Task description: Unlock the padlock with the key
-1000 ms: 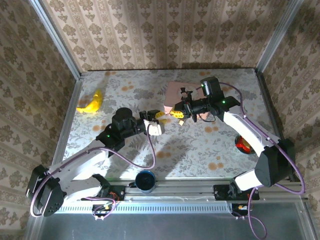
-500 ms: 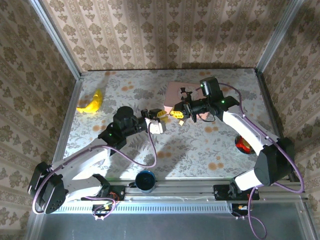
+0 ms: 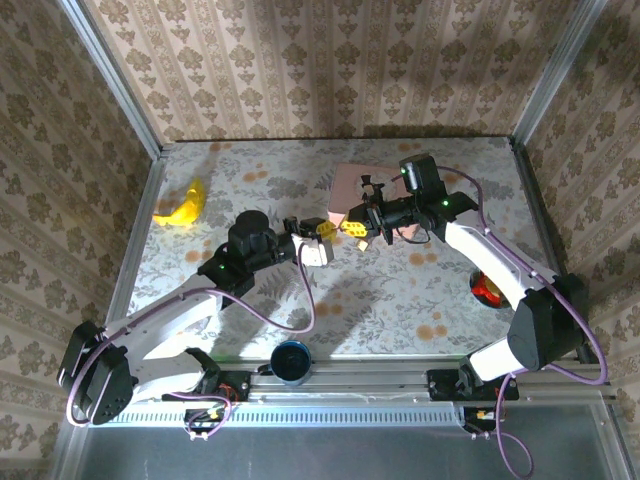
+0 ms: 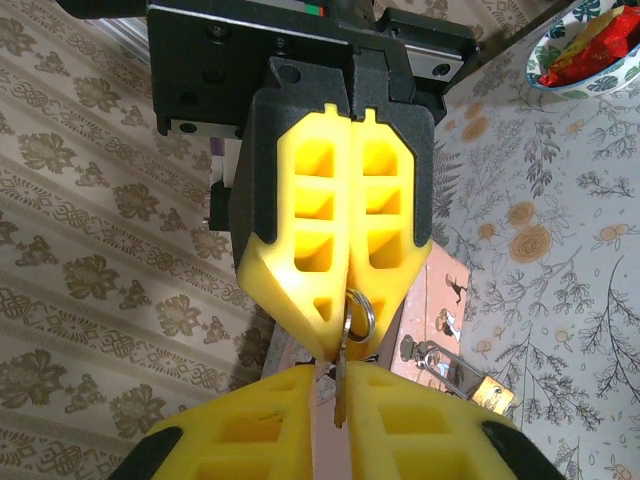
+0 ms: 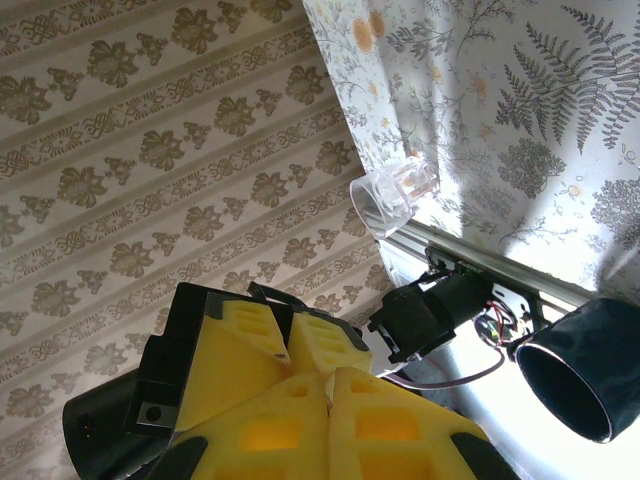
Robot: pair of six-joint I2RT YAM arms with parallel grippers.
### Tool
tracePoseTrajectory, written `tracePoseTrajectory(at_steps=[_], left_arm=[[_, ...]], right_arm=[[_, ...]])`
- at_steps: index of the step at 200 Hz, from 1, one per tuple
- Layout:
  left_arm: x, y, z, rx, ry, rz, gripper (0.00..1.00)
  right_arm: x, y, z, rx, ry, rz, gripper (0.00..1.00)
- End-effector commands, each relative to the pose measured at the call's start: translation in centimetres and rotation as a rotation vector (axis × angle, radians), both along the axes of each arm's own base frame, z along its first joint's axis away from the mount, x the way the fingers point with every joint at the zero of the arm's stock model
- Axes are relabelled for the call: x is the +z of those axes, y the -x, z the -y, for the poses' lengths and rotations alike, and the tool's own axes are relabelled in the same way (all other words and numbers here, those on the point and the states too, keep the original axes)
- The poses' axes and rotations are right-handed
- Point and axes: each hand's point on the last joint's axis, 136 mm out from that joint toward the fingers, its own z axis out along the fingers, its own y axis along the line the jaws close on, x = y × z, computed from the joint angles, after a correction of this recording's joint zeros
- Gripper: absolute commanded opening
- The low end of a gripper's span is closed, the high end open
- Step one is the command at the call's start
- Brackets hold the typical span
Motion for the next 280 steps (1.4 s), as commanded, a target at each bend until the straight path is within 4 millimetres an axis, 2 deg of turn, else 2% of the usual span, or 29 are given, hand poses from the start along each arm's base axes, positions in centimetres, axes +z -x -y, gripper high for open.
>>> tracePoseTrajectory(at_steps=[1,36,110,176,235,239,252,280], left_arm=[[1.1,-0.3,0.1,-0.006,0.002,0.022,0.17],[1.0,-0.4,0.2,-0.003,-0.001,0.023,0.21],[0.7,-0.6,0.2,0.005,-0.009,0.016,0.19],[0.7,-1.2,0.1,0.031,-0.011,0.015,0.01],[1.3,-1.8,0.0,0.074,-0.003,0.010,0.00],[1.5,-1.8,0.0,0.076,0.004,0.008,0.00],[2.0,-1.6,-0.2,0.079,0.026,-0.001,0.00],[2.9,-1.1,-1.0,0.103,0.065,-0.036,0.00]], right_arm=[[0.5,0.2,-0.2,0.018,-0.022,-0.021,0.00],[0.4,0.2,-0.2,0.018,-0.022,-0.023,0.00],[0.2,0.2,-0.3,0.017,-0.023,-0.027,0.00],[0.1,0.3,-0.4,0.019,-0.025,-0.032,0.00],[0.2,0.2,-0.5,0.030,-0.030,-0.010,0.00],[0.2,0.1,-0.4,0.030,-0.028,-0.001,0.04],[0.2,-0.1,-0.2,0.031,-0.017,0.026,0.27],[0.5,-0.7,0.8,0.018,0.014,0.112,0.50]])
